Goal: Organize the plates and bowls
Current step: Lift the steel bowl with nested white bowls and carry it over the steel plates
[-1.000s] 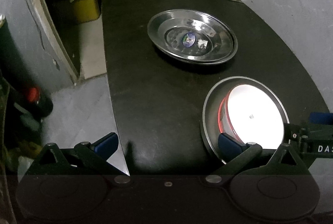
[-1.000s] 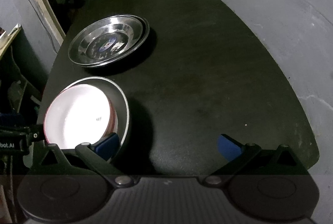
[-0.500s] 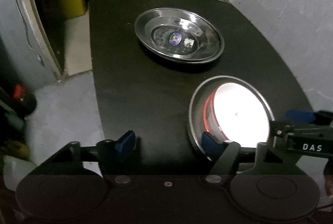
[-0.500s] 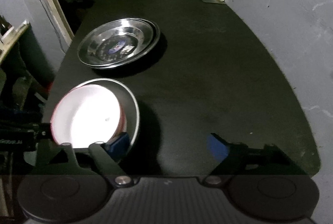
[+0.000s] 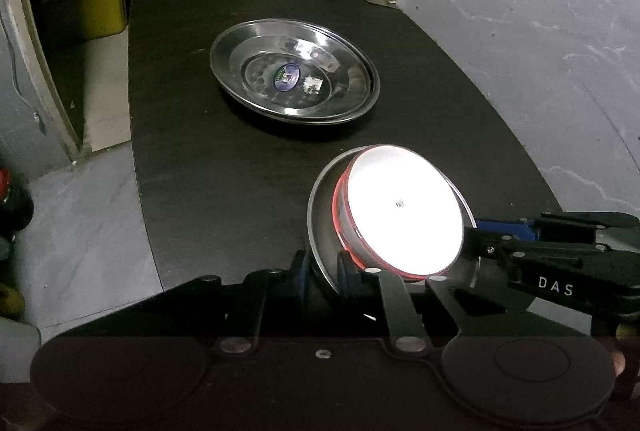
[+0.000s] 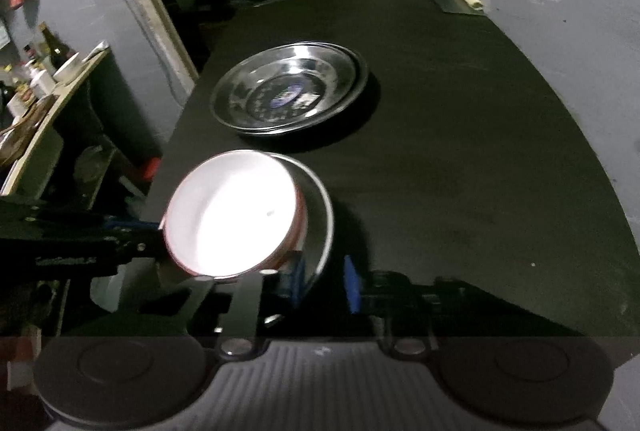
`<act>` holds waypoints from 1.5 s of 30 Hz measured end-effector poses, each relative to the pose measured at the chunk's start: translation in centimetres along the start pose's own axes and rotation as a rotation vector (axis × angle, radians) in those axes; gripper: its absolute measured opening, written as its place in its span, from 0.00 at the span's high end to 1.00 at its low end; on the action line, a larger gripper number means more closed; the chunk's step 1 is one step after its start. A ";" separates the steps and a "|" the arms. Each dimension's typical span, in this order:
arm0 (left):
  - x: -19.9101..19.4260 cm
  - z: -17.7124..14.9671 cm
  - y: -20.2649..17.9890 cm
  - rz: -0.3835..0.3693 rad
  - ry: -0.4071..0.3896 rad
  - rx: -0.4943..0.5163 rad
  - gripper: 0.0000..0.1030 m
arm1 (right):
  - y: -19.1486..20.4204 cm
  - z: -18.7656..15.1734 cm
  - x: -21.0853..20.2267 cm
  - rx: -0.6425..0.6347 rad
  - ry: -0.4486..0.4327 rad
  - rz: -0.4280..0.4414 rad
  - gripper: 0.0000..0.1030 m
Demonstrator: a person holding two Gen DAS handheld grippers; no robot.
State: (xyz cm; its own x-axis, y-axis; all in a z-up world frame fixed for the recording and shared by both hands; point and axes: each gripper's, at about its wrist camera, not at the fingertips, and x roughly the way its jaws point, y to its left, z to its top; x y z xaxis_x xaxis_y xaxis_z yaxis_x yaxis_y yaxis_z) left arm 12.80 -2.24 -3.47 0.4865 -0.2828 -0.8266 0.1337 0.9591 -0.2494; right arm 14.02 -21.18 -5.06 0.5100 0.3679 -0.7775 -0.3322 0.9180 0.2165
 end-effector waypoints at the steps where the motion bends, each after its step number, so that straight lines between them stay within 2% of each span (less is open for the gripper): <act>1: 0.0 0.0 0.0 -0.002 0.000 -0.002 0.84 | 0.1 0.0 0.0 -0.005 0.000 0.000 0.84; 45: -0.2 0.0 -0.1 0.004 0.004 0.020 0.85 | 0.1 0.0 0.1 -0.008 -0.001 0.002 0.82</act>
State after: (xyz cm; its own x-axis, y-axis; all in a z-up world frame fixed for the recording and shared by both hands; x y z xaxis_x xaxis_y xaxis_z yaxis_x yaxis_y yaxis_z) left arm 12.71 -2.31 -3.26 0.4840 -0.2788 -0.8294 0.1486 0.9603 -0.2361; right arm 14.03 -21.05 -5.12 0.5103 0.3696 -0.7765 -0.3392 0.9162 0.2132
